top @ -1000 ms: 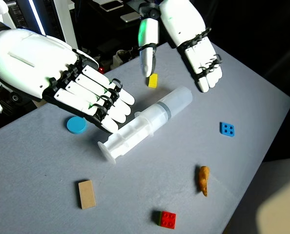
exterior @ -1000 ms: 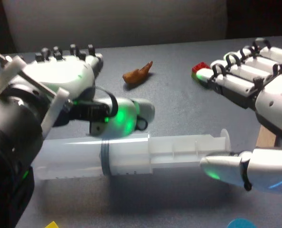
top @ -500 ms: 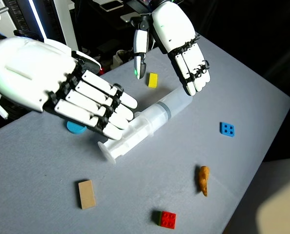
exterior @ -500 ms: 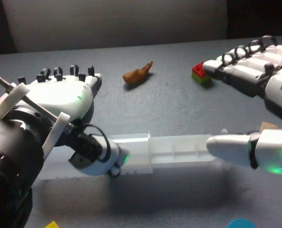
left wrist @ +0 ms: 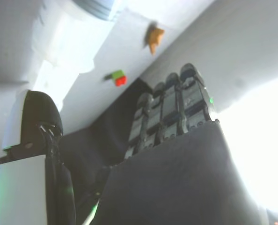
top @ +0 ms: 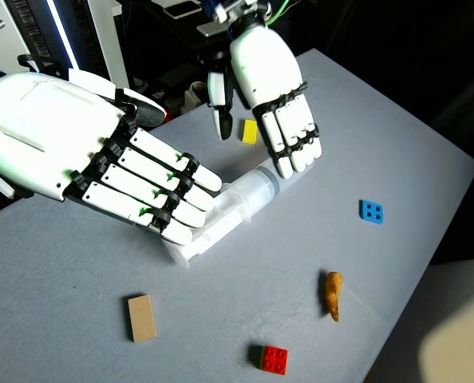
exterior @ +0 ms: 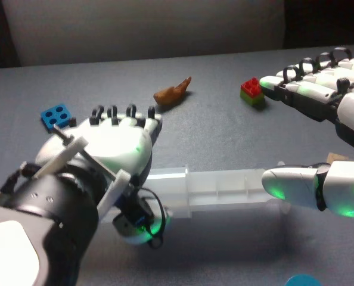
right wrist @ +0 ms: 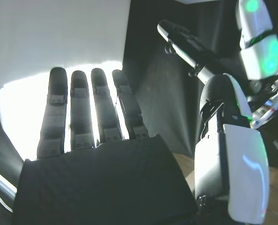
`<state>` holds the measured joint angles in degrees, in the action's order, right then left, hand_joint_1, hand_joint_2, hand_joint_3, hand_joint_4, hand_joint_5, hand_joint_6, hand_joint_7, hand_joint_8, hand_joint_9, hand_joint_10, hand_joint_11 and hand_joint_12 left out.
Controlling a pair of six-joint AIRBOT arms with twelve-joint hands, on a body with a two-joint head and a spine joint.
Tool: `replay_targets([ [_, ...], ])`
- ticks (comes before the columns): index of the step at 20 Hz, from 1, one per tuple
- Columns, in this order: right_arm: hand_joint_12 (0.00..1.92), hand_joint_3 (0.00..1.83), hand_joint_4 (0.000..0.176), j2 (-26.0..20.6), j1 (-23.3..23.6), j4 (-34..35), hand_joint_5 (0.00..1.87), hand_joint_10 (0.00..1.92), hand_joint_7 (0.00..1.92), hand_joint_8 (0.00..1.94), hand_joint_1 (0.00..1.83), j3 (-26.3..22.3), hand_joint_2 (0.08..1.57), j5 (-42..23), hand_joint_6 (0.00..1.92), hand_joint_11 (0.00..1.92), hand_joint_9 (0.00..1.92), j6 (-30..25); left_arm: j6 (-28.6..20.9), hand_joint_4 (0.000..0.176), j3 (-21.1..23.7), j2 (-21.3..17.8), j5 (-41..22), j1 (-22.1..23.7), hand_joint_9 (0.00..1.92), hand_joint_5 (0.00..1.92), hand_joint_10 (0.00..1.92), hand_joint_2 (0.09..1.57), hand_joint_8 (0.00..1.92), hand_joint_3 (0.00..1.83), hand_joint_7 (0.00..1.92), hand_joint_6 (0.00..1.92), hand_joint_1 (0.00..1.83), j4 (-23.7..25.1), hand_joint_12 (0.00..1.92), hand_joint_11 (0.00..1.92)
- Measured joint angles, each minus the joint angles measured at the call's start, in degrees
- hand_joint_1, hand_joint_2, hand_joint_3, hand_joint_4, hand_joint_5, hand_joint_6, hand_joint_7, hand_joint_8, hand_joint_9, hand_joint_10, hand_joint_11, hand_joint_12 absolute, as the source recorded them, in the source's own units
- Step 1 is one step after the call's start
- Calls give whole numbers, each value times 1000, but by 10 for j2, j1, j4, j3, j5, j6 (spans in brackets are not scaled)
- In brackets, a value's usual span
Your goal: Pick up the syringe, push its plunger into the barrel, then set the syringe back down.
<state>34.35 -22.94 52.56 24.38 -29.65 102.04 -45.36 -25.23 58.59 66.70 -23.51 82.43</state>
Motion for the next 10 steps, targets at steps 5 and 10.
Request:
replay_targets([
  [5, 425, 0, 0, 0, 0, -1, 110, 2, 119, 1, 144, 0, 1051, -1, 1, 0, 112, 0, -22, 0, -12, 12, 0, -37, 0, 0, 0, 1103, 0, 4, 0, 0, 635, 21, 0, 0],
  [10, 464, 2, 0, 0, 0, 0, 109, 0, 117, 0, 114, 0, 1058, -3, 1, 0, 109, -2, -37, 0, -37, 27, -10, -58, 0, 0, 0, 1084, 0, 0, 0, 0, 710, 30, 0, 0],
])
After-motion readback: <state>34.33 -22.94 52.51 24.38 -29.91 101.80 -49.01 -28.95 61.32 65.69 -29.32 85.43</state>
